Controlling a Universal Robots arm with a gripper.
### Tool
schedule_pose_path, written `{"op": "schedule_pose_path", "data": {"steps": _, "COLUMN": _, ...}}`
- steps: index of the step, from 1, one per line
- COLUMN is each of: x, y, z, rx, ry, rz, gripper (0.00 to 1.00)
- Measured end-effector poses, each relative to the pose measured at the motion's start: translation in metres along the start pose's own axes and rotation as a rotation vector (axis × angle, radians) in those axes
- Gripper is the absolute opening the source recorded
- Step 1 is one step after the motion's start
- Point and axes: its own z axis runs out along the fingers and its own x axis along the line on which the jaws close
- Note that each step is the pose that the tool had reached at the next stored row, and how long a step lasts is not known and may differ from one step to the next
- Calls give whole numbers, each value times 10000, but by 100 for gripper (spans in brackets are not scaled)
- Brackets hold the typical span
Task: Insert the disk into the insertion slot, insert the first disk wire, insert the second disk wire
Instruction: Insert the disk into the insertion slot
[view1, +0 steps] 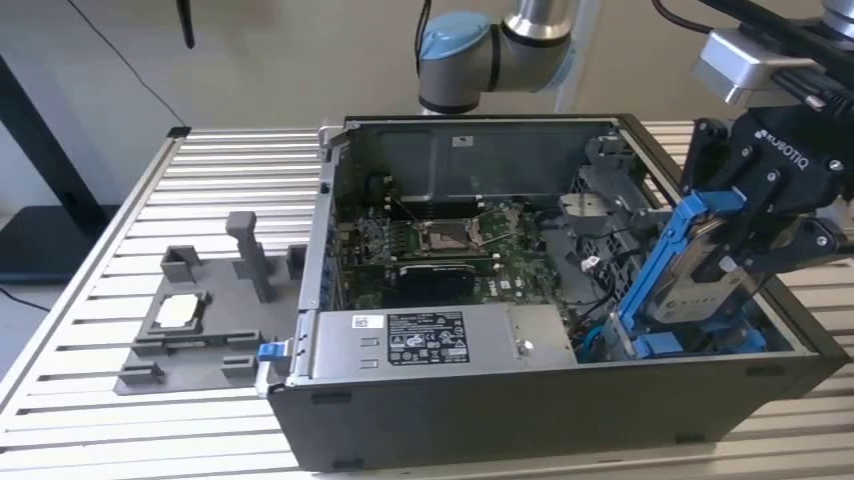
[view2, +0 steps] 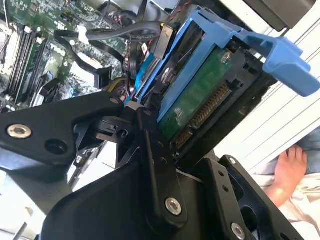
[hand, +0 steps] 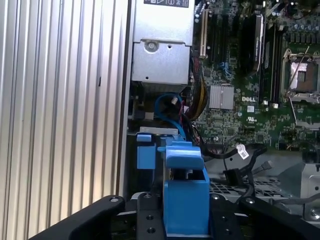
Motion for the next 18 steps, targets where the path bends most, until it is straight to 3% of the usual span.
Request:
{"op": "schedule_pose_path", "data": {"steps": 3, "x": 16, "y": -35, "z": 20, "rx": -65, "ry": -43, "rz": 3, "gripper": 33}}
{"op": "schedule_pose_path", "data": {"steps": 4, "x": 22, "y": -48, "z": 48, "rx": -66, "ry": -89, "rz": -7, "gripper": 33}}
{"op": "schedule_pose_path", "data": {"steps": 7, "x": 28, "y": -53, "z": 63, "rx": -68, "ry": -60, "rz": 1, "gripper": 33}}
{"op": "schedule_pose_path", "data": {"steps": 18, "x": 29, "y": -55, "z": 66, "rx": -67, "ry": -62, "rz": -2, "gripper": 33}}
